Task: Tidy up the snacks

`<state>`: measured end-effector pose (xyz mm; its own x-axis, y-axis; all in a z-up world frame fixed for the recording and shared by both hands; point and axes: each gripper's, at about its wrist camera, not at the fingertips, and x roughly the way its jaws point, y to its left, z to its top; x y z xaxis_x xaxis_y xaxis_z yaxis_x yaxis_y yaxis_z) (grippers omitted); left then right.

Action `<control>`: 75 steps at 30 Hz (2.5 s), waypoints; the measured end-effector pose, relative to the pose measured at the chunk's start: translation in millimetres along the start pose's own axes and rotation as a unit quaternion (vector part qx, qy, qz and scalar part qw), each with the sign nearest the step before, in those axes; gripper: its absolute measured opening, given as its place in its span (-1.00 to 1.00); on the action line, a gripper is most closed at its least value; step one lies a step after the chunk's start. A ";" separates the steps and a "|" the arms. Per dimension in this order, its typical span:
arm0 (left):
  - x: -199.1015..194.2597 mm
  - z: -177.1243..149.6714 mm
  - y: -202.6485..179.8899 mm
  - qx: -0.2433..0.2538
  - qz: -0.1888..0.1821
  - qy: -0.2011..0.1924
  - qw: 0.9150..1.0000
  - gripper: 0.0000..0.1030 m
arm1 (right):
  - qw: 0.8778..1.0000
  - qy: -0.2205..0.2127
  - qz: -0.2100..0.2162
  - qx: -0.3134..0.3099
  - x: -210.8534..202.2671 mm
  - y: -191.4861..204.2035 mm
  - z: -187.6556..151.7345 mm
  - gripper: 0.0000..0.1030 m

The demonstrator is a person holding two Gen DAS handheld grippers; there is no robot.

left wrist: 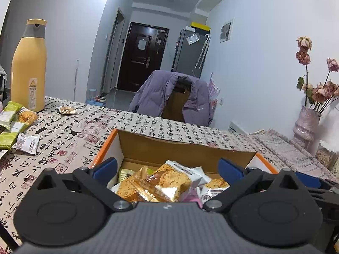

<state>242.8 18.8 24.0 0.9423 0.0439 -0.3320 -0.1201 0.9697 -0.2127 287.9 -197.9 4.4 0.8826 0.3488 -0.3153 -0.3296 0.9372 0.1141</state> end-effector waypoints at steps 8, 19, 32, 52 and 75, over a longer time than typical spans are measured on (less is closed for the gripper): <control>-21.1 12.0 -8.3 0.009 0.007 -0.022 1.000 1.00 | 1.000 -0.005 -0.017 -0.004 -18.2 4.7 13.4 1.00; -71.1 13.1 -10.9 0.037 -0.007 -0.032 0.999 1.00 | 1.000 0.003 -0.013 -0.024 -63.0 14.8 17.5 1.00; -133.6 -23.7 -5.0 0.079 -0.023 -0.010 0.997 1.00 | 0.999 0.040 -0.003 -0.028 -127.4 16.8 -25.0 1.00; -154.6 -85.5 3.9 0.095 -0.025 0.071 0.993 1.00 | 0.996 0.089 -0.001 -0.004 -160.2 6.5 -83.4 1.00; -158.5 -92.5 5.7 0.087 -0.032 0.079 0.993 1.00 | 0.996 0.094 -0.003 0.000 -165.8 9.5 -87.2 1.00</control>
<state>63.9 -4.8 -9.6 0.8841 -0.0445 -0.4651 0.0075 0.9967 -0.0811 109.2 -247.2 -24.4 0.8061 0.3374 -0.4861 -0.3254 0.9389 0.1121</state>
